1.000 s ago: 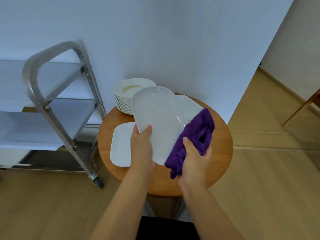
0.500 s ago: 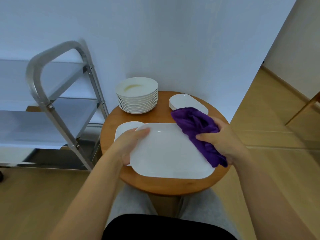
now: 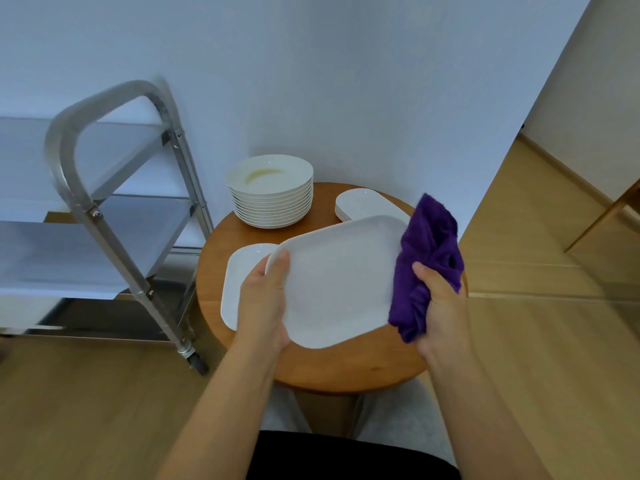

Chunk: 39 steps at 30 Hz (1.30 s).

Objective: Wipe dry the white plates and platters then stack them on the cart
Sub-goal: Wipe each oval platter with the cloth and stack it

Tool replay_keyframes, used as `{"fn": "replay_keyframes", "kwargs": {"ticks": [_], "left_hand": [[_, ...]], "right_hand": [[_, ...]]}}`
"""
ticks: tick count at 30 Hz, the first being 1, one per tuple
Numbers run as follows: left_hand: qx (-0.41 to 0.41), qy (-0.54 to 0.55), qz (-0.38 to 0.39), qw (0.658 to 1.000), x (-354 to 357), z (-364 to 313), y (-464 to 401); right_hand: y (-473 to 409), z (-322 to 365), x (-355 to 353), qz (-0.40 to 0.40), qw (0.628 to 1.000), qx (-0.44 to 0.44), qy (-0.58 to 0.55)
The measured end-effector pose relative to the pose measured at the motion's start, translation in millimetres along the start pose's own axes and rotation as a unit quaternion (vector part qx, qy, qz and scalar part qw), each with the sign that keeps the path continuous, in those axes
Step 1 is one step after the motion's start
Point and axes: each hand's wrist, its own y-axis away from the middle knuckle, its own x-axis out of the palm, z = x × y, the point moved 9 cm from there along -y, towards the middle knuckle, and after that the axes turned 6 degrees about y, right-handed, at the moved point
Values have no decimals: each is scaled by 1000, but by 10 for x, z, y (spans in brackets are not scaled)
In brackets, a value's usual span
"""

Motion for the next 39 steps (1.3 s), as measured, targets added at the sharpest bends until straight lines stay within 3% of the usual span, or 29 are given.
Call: {"fn": "replay_keyframes", "kwargs": {"ticks": [3, 8, 11, 14, 16, 18, 21, 23, 25, 27, 32, 35, 39], "left_hand": [[6, 32, -53, 998, 48, 218, 182], [-4, 78, -115, 990, 25, 357, 201], [11, 32, -46, 998, 86, 311, 124], [47, -75, 105, 991, 135, 231, 59], [78, -134, 175, 972, 86, 129, -26], [113, -234, 193, 946, 20, -6, -125], [229, -447, 203, 841, 141, -221, -153], [301, -474, 209, 801, 243, -369, -149], [337, -475, 220, 783, 288, -483, -176], [322, -523, 235, 753, 298, -443, -210], [244, -502, 250, 791, 242, -245, -184], [182, -417, 250, 855, 197, -189, -165], [98, -302, 242, 917, 142, -100, -116]], "right_hand": [[81, -85, 98, -50, 998, -9, -40], [242, -298, 323, -45, 996, -10, 81], [227, -394, 265, -47, 992, 43, 104], [94, -333, 175, -13, 983, 122, 136], [52, -273, 151, 29, 971, 181, 154], [78, -273, 160, 83, 951, 244, 170], [206, -308, 254, 177, 906, 316, 217], [277, -366, 290, 225, 881, 336, 246], [276, -392, 275, 225, 885, 341, 224], [197, -370, 223, 198, 907, 333, 168], [95, -326, 111, 159, 938, 308, 19], [7, -217, 152, 163, 956, 243, -21], [-200, -18, 10, 85, 987, 135, -24]]}}
